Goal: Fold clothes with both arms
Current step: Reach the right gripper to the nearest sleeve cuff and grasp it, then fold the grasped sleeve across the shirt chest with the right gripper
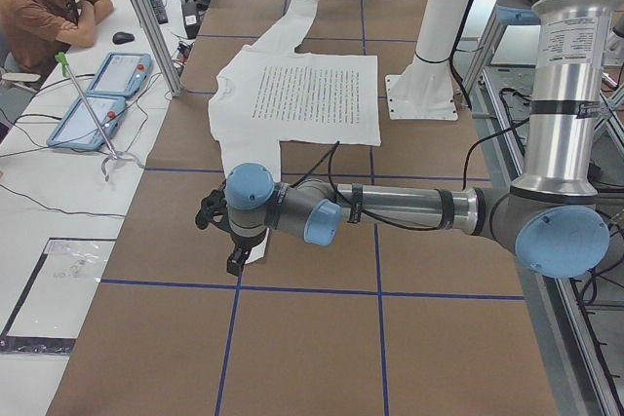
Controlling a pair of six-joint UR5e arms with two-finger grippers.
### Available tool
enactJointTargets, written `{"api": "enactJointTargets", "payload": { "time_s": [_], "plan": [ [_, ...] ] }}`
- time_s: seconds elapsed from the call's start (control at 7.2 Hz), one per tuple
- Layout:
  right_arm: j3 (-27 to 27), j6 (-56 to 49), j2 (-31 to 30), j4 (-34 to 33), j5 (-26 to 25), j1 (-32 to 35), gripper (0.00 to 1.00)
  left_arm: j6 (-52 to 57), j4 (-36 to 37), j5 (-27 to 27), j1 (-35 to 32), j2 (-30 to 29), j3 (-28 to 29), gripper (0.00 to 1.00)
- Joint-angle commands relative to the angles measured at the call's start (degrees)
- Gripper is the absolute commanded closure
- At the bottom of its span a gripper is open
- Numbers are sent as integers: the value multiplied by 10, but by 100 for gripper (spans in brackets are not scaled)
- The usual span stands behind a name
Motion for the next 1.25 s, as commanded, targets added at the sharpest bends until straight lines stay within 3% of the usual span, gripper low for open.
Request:
{"api": "enactJointTargets", "payload": {
  "time_s": [0.0, 0.14, 0.28, 0.42, 0.69, 1.11],
  "plan": [
    [7, 132, 135, -8, 53, -10, 100, 1, -5, 1, 0, 0, 6, 0],
    [-10, 244, 219, -8, 54, -26, 100, 1, -21, 1, 0, 1, 19, 0],
    [-62, 320, 334, -7, 48, -59, 100, -1, -44, 1, 0, 0, 35, 0],
    [-103, 335, 404, -7, 21, -94, 100, -5, -52, 1, 0, -1, 42, 0],
    [-180, 352, 506, -8, -109, -196, 100, -7, -53, 1, -3, 1, 37, 0],
    [-287, 349, 574, -9, -202, -283, 100, -7, -52, 1, -3, 1, 38, 0]
  ]
}}
